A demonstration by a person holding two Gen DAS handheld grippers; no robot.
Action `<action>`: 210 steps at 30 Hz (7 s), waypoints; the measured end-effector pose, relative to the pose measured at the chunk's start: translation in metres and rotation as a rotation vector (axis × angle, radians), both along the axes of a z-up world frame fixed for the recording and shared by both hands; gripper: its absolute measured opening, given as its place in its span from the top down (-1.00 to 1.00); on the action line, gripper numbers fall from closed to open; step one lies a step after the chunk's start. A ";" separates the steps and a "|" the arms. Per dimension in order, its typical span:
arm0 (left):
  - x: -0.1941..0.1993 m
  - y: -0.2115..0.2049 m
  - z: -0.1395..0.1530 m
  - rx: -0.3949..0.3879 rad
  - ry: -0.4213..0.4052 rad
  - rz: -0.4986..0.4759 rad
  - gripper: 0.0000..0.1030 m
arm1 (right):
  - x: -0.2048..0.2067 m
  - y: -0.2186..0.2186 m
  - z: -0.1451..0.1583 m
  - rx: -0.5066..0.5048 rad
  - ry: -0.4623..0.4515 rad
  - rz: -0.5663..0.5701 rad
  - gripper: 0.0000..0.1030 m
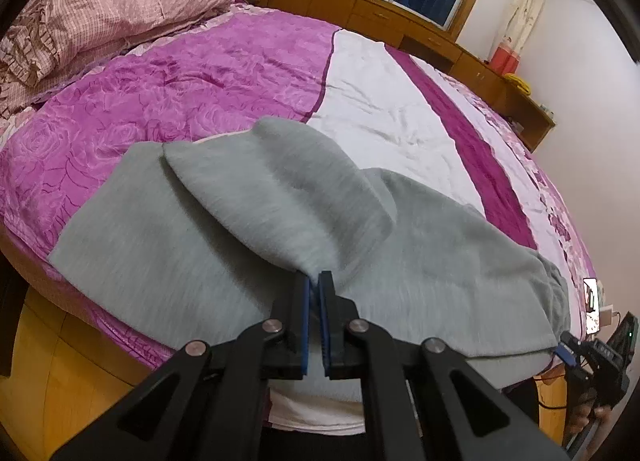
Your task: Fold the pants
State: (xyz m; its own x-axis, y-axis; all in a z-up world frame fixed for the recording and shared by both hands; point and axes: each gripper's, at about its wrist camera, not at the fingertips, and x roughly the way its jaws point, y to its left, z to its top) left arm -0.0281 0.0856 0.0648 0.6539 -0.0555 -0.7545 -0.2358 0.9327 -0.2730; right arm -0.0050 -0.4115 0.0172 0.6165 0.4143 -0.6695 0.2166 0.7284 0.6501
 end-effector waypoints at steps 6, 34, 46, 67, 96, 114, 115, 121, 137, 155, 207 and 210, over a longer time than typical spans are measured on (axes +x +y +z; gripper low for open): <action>-0.001 -0.002 0.001 0.007 -0.003 -0.004 0.92 | 0.005 -0.002 -0.002 -0.030 0.019 -0.031 0.53; -0.022 -0.001 0.024 0.013 -0.034 -0.076 0.92 | -0.015 -0.007 0.058 -0.149 -0.115 0.019 1.00; -0.030 0.009 -0.006 0.010 0.048 -0.065 0.91 | -0.025 -0.009 0.037 -0.233 -0.083 0.035 1.00; -0.010 0.084 0.014 0.097 0.092 0.126 0.53 | -0.030 0.014 0.073 -0.533 -0.049 0.090 0.63; 0.008 0.113 0.015 0.202 -0.007 0.237 0.92 | 0.018 0.060 0.001 -0.469 -0.001 0.248 0.59; -0.022 0.129 0.014 0.210 0.083 0.247 0.64 | 0.013 0.054 0.000 -0.442 -0.014 0.247 0.59; -0.017 0.128 0.018 0.214 0.076 0.237 0.57 | 0.013 0.053 0.000 -0.440 -0.013 0.248 0.59; 0.031 0.119 0.016 0.197 0.093 0.079 0.42 | 0.013 0.050 0.000 -0.411 -0.004 0.238 0.59; 0.099 0.117 -0.021 0.290 0.190 -0.069 0.09 | 0.014 0.057 -0.001 -0.425 0.012 0.216 0.58; 0.098 0.109 -0.022 0.262 0.108 -0.141 0.10 | 0.020 0.058 -0.002 -0.418 0.034 0.222 0.57; 0.018 0.095 0.006 0.157 0.165 0.013 0.64 | 0.099 0.205 0.069 -0.508 -0.060 0.685 0.56; 0.019 0.090 -0.011 0.179 0.204 0.014 0.64 | 0.117 0.225 0.064 -0.526 -0.059 0.702 0.56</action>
